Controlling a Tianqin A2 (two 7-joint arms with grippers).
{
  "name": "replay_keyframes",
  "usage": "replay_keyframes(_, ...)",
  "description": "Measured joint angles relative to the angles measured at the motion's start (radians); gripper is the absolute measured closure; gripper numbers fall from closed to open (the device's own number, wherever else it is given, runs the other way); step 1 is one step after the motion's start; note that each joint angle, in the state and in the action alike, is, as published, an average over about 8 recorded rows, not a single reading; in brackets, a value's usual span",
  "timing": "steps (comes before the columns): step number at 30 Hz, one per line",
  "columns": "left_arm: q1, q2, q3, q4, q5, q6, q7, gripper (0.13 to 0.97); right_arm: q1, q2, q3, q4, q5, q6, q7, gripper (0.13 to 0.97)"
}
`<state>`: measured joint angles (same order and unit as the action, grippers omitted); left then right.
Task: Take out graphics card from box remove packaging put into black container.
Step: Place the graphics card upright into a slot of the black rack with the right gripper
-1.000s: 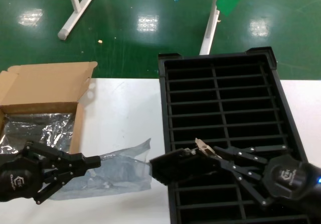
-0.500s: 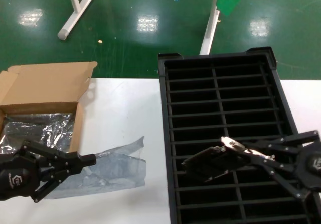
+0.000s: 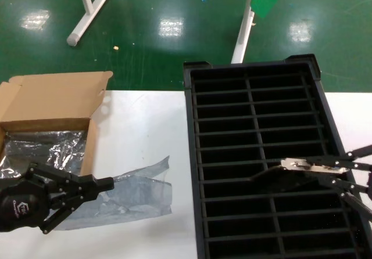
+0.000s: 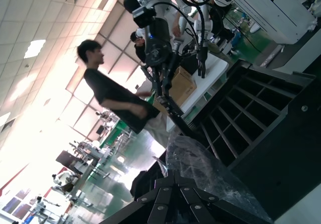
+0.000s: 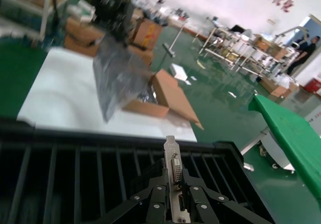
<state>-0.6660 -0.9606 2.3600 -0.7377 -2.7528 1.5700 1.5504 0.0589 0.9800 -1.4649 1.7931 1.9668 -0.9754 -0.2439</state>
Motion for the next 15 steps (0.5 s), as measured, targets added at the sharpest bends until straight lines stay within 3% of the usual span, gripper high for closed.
replay_keyframes(9,-0.007,0.003,0.004,0.008,0.0,0.0,-0.005,0.954,0.038,0.021,-0.031,-0.091,-0.048,-0.035,-0.186,0.908)
replay_keyframes(15,-0.014,0.005,0.008,0.014,0.0,0.0,-0.006,0.954,0.052,0.039,-0.042,-0.123,-0.062,-0.045,-0.24,0.908)
